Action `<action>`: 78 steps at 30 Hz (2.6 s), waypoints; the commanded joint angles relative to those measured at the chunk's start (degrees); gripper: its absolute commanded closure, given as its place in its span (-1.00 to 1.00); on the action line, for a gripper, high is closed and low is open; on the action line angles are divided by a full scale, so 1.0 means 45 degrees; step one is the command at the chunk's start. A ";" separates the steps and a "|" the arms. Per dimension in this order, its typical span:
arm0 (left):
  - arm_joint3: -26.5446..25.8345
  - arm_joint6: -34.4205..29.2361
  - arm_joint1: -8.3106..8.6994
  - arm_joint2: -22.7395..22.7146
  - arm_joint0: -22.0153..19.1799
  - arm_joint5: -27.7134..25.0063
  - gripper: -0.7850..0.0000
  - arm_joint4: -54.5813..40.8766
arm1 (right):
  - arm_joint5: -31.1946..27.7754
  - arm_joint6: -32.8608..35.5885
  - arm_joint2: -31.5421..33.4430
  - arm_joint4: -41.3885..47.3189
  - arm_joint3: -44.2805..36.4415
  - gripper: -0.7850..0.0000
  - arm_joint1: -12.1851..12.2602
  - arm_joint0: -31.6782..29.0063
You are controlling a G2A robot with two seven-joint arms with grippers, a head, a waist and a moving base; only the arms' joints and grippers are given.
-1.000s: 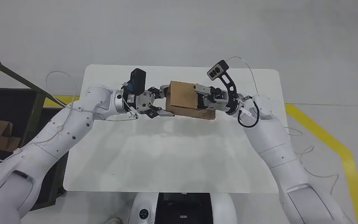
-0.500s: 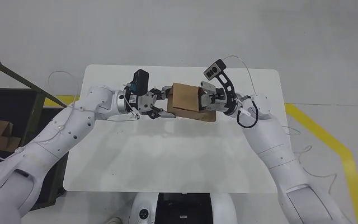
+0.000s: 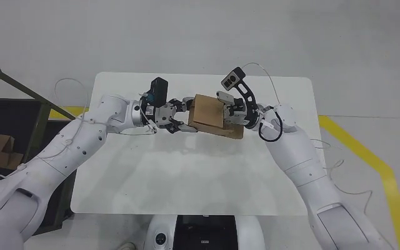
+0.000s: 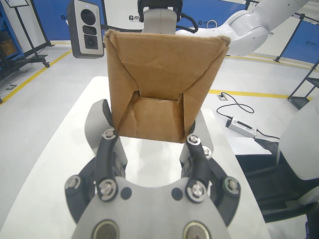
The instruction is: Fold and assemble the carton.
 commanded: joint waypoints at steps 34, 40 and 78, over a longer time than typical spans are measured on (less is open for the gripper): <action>0.0399 0.0052 0.0053 -0.0139 0.0005 0.0000 -0.18 -0.0233 | -0.0039 -0.0241 0.0464 -0.0637 0.0402 -1.00 -0.0017 0.0363; 0.0583 -0.0182 0.0089 -0.0232 0.0093 0.0000 -0.18 -0.0289 | -0.0139 -0.0314 0.0983 -0.1300 -0.0060 -1.00 0.0182 0.0154; 0.1299 -0.0925 -0.0463 -0.1558 0.1112 0.0000 -0.02 -0.0392 | -0.1078 -0.1456 0.2046 -0.4683 -0.3724 -1.00 0.1119 -0.1662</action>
